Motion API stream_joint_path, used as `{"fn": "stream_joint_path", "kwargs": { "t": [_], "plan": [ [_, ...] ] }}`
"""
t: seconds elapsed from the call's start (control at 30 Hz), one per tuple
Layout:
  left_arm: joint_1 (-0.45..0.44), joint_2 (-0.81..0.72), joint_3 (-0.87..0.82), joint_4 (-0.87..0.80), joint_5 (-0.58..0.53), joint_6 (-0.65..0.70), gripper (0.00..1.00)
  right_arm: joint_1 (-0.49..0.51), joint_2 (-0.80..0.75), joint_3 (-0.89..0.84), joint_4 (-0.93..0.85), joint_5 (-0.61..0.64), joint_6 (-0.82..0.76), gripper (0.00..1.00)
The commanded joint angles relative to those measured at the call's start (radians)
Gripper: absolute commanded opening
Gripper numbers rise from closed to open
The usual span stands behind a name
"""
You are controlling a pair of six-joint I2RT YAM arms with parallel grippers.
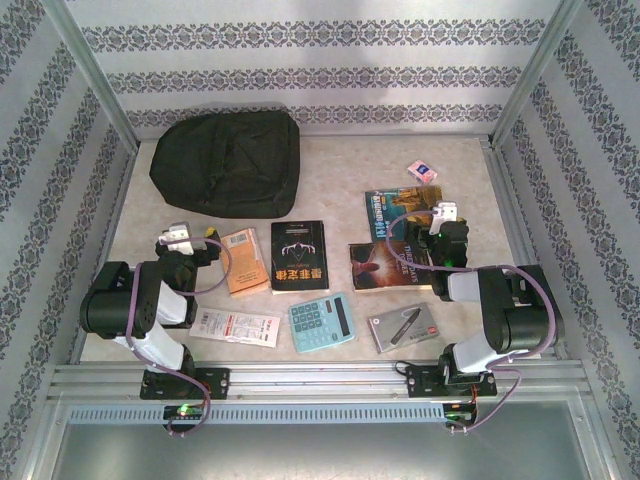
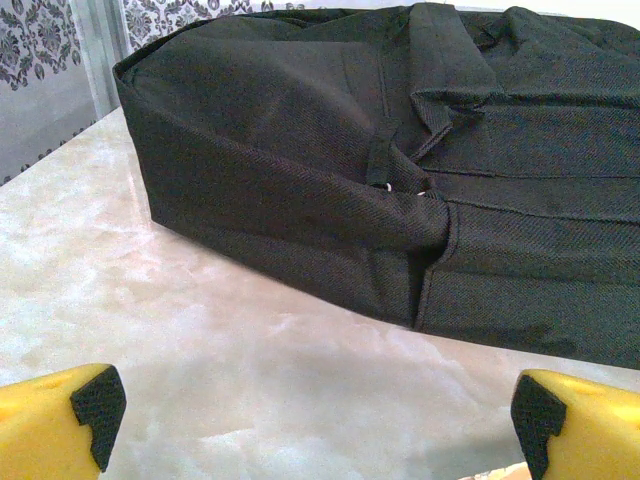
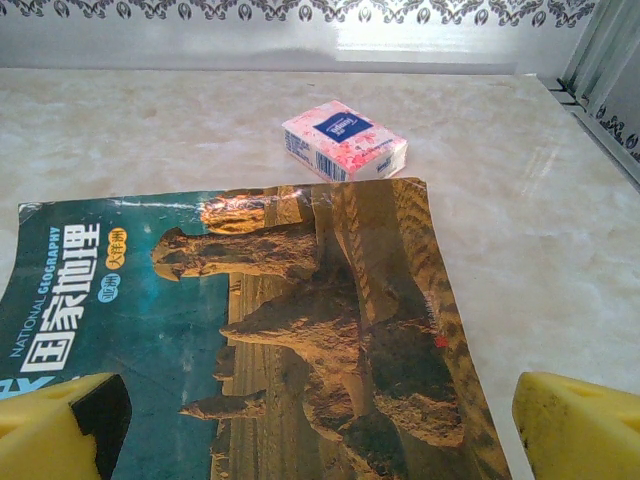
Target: Pack the student bag
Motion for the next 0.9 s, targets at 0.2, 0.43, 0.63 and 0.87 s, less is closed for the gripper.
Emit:
{"fn": "stream_joint_path", "kwargs": {
  "t": [0.2,0.43,0.63,0.87],
  "plan": [
    [0.011,0.009,-0.001,0.051,-0.004,-0.011,1.00,-0.001,-0.011,0.015,0.009,-0.010,-0.006,0.98],
    [0.010,-0.036,-0.017,0.052,0.003,-0.002,1.00,-0.004,-0.020,0.021,0.007,-0.021,-0.003,0.98],
    [-0.123,-0.446,0.037,-0.348,-0.158,0.105,1.00,0.139,-0.246,0.199,-0.421,0.041,-0.092,0.98],
    [-0.312,-0.622,0.443,-0.933,-0.216,0.084,1.00,0.466,-0.331,0.449,-0.636,0.240,-0.062,0.98]
  ]
}}
